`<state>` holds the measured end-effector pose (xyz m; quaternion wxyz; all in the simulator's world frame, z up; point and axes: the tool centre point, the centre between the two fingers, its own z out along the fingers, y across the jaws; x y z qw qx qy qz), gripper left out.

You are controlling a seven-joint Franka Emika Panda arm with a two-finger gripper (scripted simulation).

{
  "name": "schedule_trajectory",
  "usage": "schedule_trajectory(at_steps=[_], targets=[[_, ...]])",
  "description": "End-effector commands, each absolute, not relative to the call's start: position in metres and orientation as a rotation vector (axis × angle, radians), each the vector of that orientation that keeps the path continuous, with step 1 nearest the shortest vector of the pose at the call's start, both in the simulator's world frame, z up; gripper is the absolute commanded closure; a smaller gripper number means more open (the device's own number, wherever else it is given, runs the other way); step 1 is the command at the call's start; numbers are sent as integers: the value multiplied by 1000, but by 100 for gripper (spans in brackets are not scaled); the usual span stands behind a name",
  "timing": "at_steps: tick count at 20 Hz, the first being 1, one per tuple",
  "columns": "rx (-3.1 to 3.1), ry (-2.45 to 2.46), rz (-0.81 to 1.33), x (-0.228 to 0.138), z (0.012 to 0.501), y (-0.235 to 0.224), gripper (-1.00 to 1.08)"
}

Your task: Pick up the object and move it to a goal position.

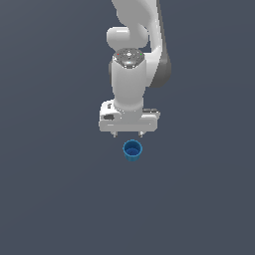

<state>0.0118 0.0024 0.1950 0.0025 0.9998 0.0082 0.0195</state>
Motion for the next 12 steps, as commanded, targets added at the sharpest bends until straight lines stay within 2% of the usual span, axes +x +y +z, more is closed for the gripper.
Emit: schedule_trajectory(at_steps=[1, 12], targets=[[3136, 26, 61, 12, 195, 2, -20], [3130, 26, 68, 12, 193, -7, -20]])
